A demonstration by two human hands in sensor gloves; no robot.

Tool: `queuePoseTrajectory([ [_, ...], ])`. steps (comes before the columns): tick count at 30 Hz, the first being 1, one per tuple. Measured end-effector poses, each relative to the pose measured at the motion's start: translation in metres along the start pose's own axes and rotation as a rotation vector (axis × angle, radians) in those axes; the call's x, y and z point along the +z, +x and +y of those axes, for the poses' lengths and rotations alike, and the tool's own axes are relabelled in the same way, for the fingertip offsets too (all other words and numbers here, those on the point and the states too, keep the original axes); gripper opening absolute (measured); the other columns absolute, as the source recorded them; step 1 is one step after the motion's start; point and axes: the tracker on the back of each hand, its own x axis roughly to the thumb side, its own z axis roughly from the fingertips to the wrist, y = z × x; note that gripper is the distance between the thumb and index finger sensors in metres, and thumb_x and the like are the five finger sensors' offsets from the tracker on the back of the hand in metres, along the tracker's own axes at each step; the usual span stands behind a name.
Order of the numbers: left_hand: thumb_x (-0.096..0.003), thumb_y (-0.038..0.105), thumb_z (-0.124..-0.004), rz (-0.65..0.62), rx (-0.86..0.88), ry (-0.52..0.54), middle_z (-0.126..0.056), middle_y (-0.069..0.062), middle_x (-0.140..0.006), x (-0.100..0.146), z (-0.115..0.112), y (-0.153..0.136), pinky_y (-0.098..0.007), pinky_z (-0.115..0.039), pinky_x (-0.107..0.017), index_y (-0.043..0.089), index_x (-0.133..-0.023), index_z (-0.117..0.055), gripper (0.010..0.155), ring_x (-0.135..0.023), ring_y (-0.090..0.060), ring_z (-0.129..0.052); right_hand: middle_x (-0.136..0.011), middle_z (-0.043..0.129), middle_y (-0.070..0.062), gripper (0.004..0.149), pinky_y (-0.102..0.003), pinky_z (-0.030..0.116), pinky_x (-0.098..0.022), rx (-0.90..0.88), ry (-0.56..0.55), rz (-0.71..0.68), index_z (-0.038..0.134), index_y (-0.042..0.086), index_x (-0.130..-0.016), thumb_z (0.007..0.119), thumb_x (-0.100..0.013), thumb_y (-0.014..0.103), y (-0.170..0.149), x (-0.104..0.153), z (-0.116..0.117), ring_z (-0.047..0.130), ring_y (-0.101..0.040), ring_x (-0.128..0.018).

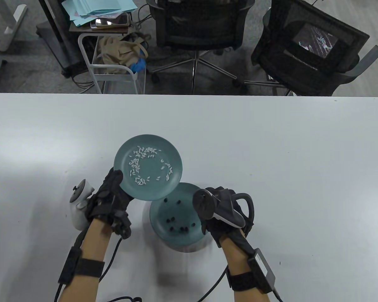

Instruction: Pick coffee beans with hand pinch into plate

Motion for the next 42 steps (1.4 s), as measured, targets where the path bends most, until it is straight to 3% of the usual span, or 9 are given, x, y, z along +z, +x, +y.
queuePoseTrajectory([
  [8, -0.049, 0.059, -0.05, 0.227, -0.082, 0.077, -0.044, 0.011, -0.115, -0.069, 0.009, -0.008, -0.029, -0.071, -0.083, 0.048, -0.104, -0.022, 0.063, -0.111, -0.015, -0.061, -0.077, 0.092, -0.01, 0.038, -0.056, 0.071, -0.05, -0.034, 0.048, 0.001, 0.082, 0.023, -0.082, 0.081, -0.046, 0.037, 0.0, -0.001, -0.001, 0.091, -0.027, -0.054],
  [14, -0.0493, 0.06, -0.049, 0.259, -0.034, 0.055, -0.041, 0.011, -0.116, -0.078, 0.015, -0.011, -0.03, -0.066, -0.085, 0.047, -0.104, -0.019, 0.064, -0.112, -0.018, -0.056, -0.077, 0.092, -0.01, 0.038, -0.056, 0.071, -0.05, -0.074, 0.055, -0.007, 0.082, 0.023, -0.081, 0.081, -0.046, 0.037, 0.001, -0.003, 0.0, 0.091, -0.028, -0.054],
  [19, -0.0478, 0.066, -0.05, 0.199, -0.156, 0.094, -0.015, 0.006, -0.114, -0.068, 0.013, 0.0, -0.037, -0.053, -0.084, 0.041, -0.098, 0.005, 0.078, -0.111, -0.019, -0.037, -0.077, 0.092, -0.01, 0.038, -0.056, 0.071, -0.05, -0.057, 0.062, -0.005, 0.082, 0.023, -0.081, 0.081, -0.046, 0.037, 0.002, -0.003, 0.0, 0.091, -0.028, -0.054],
  [22, -0.0487, 0.064, -0.051, 0.129, -0.171, 0.126, 0.005, 0.005, -0.11, -0.055, 0.011, 0.006, -0.043, -0.039, -0.085, 0.038, -0.098, 0.005, 0.079, -0.11, -0.025, -0.016, -0.077, 0.092, -0.01, 0.038, -0.056, 0.071, -0.05, -0.072, 0.041, -0.008, 0.082, 0.023, -0.081, 0.081, -0.046, 0.037, 0.003, -0.001, -0.005, 0.091, -0.028, -0.054],
  [25, -0.0487, 0.06, -0.055, 0.055, -0.196, 0.203, 0.007, 0.007, -0.109, -0.032, 0.01, 0.012, -0.051, -0.024, -0.081, 0.038, -0.1, -0.003, 0.076, -0.109, -0.024, -0.002, -0.077, 0.092, -0.01, 0.038, -0.056, 0.071, -0.05, -0.112, -0.003, -0.015, 0.082, 0.023, -0.081, 0.081, -0.046, 0.037, 0.0, 0.002, -0.015, 0.091, -0.028, -0.054],
  [28, -0.048, 0.058, -0.057, -0.009, -0.205, 0.221, -0.003, 0.004, -0.111, -0.005, 0.005, 0.018, -0.053, -0.026, -0.077, 0.035, -0.103, -0.012, 0.075, -0.108, -0.026, -0.011, -0.077, 0.092, -0.01, 0.038, -0.056, 0.071, -0.05, -0.189, -0.061, -0.013, 0.082, 0.023, -0.081, 0.081, -0.046, 0.037, -0.005, 0.009, -0.029, 0.091, -0.028, -0.054],
  [33, -0.0478, 0.058, -0.059, -0.147, -0.263, 0.103, -0.006, 0.005, -0.112, 0.059, -0.017, 0.033, -0.054, -0.025, -0.078, 0.035, -0.104, -0.018, 0.073, -0.109, -0.026, -0.012, -0.076, 0.093, -0.011, 0.038, -0.056, 0.071, -0.048, -0.295, -0.272, -0.011, 0.083, 0.022, -0.081, 0.081, -0.046, 0.037, -0.015, 0.031, -0.064, 0.091, -0.029, -0.053],
  [39, -0.0453, 0.055, -0.065, -0.399, -0.648, 0.324, -0.027, 0.0, -0.114, 0.128, -0.016, 0.045, -0.057, -0.03, -0.076, 0.03, -0.105, -0.038, 0.07, -0.108, -0.031, -0.03, -0.082, 0.089, -0.013, 0.046, -0.057, 0.069, -0.049, -0.202, -0.594, -0.015, 0.079, 0.023, -0.086, 0.077, -0.046, 0.046, -0.03, 0.073, -0.092, 0.088, -0.032, -0.059],
  [42, -0.0431, 0.054, -0.068, -0.459, -0.841, 0.448, -0.035, -0.002, -0.113, 0.133, -0.01, 0.036, -0.058, -0.033, -0.075, 0.029, -0.103, -0.046, 0.069, -0.106, -0.033, -0.037, -0.093, 0.081, -0.011, 0.052, -0.064, 0.061, -0.058, -0.101, -0.593, -0.017, 0.072, 0.029, -0.092, 0.075, -0.046, 0.052, -0.041, 0.083, -0.088, 0.081, -0.035, -0.075],
])
